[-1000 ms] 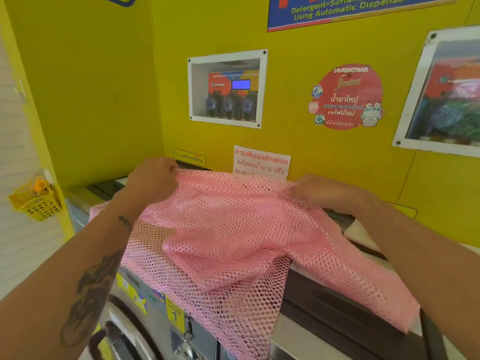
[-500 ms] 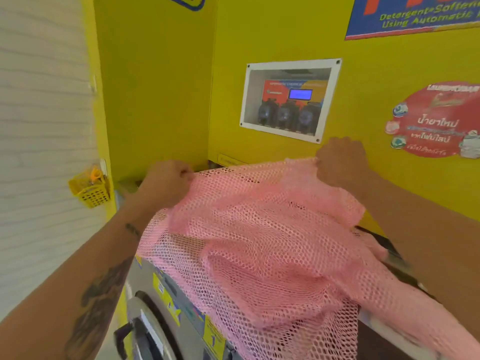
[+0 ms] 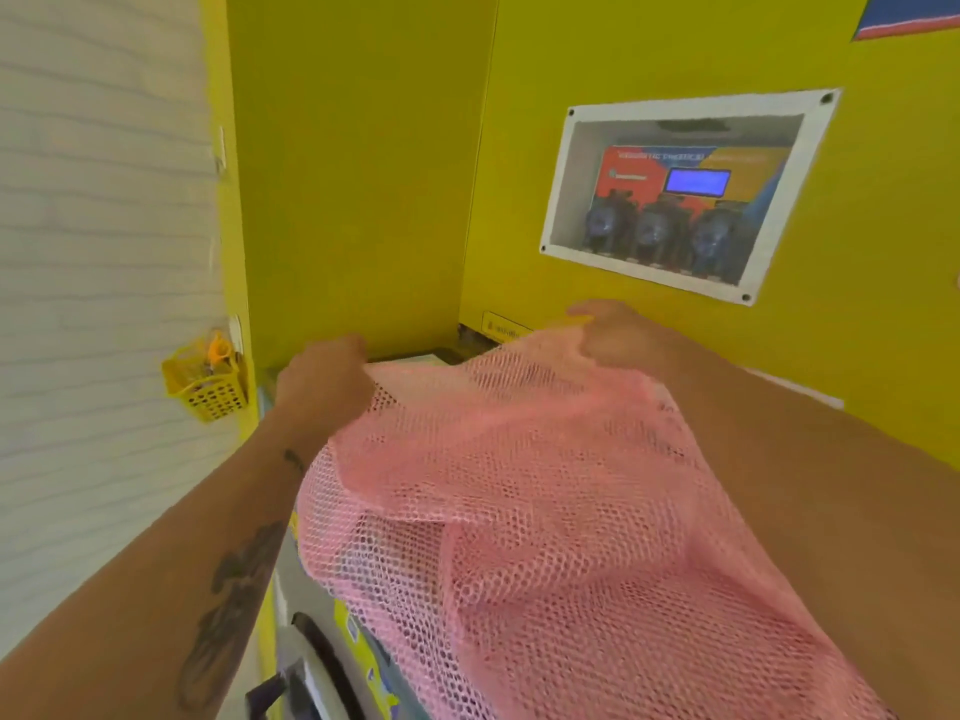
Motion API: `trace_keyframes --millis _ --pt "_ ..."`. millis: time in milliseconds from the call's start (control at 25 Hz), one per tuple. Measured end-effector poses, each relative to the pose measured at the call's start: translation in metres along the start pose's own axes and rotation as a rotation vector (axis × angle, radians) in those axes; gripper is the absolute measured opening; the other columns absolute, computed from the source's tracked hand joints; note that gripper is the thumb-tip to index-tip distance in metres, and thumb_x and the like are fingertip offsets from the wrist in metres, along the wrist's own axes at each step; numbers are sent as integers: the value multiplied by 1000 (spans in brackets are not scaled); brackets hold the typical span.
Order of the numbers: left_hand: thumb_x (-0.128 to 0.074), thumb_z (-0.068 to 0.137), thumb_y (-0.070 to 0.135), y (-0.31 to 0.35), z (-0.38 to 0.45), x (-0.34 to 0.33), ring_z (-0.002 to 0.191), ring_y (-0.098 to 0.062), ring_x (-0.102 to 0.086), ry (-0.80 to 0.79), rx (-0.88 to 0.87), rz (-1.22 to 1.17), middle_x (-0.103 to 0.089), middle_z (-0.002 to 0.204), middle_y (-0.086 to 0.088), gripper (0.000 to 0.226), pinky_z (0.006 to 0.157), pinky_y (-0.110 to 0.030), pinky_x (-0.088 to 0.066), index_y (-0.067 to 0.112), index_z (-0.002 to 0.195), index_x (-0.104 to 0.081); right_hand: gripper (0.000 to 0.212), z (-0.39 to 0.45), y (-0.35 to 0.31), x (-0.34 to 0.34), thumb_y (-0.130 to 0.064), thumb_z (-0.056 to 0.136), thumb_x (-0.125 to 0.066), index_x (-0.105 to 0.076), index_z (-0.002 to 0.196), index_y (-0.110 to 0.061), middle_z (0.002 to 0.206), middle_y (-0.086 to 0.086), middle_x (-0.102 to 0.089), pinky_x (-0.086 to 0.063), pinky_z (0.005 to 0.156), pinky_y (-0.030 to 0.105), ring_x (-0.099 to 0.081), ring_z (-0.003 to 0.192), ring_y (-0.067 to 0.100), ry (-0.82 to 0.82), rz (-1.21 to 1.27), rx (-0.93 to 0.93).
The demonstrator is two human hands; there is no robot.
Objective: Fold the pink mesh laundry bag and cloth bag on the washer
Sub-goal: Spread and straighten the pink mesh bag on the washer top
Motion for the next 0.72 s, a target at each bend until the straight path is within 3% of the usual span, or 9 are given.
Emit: trace_keyframes --millis 120,200,280,360,440,520,560,640,720 --pt "-48 88 18 13 -11 -4 105 -38 -55 57 -84 94 -59 109 -11 27 91 -53 -46 19 112 -61 46 -4 9 -30 -1 88 -54 -64 128 -22 147 6 -50 -44 72 25 -55 112 24 -74 -205 36" --pt "-49 93 30 44 -29 -12 115 -32 -53 31 -240 62 -59 122 -4 30 97 -53 -40 27 120 -60 43 -19 18 -40 -4 90 -55 -65 127 -23 147 2 -50 -40 82 27 -51 123 23 -164 -306 45" --pt "-46 94 44 63 -48 -39 121 -25 -52 -233 -327 63 -57 132 3 34 101 -51 -38 34 125 -57 42 -40 28 -42 -8 91 -57 -63 129 -24 149 0 -47 -41 86 29 -50 126 21 -256 -339 45" --pt "-46 94 48 63 -67 -62 125 -22 -50 -493 -309 128 -54 138 6 37 105 -49 -38 36 128 -54 39 -68 37 -34 -14 93 -60 -61 130 -27 141 0 -50 -47 82 29 -56 113 16 -336 -298 16" --pt "-49 94 35 78 -80 -47 119 -22 -54 -373 -366 81 -59 132 3 31 103 -50 -42 31 124 -59 39 -103 49 -20 -20 94 -61 -57 131 -31 130 1 -58 -52 75 28 -60 100 12 -410 -272 -32" --pt "-51 94 20 107 -106 -10 103 -21 -62 -117 -466 -176 -69 114 0 26 92 -46 -51 24 116 -65 42 -139 63 -5 -23 94 -60 -54 134 -32 123 3 -60 -54 79 31 -61 100 13 -449 -297 -46" --pt "-52 93 17 122 -127 5 97 -19 -64 -77 -527 -322 -71 107 0 25 86 -42 -54 22 112 -67 43 -159 68 2 -24 93 -60 -54 135 -32 122 3 -61 -55 84 34 -61 103 14 -471 -294 -50" --pt "-52 91 20 153 -178 20 92 -12 -65 -182 -658 -483 -71 100 6 23 78 -33 -53 23 107 -69 40 -204 79 16 -24 93 -60 -56 132 -30 115 1 -66 -55 85 33 -63 101 12 -500 -276 -63" --pt "-56 91 25 176 -230 19 90 -4 -64 -398 -711 -524 -70 97 13 18 76 -29 -52 28 103 -69 33 -242 87 29 -23 93 -62 -59 125 -28 107 -1 -67 -51 71 23 -63 91 9 -499 -291 -57"
Point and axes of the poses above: each hand's wrist, its own z-axis towards the middle knuckle, its own x-axis out of the back of the hand, y = z × x, the point moved 9 cm from there along z, towards the middle knuckle
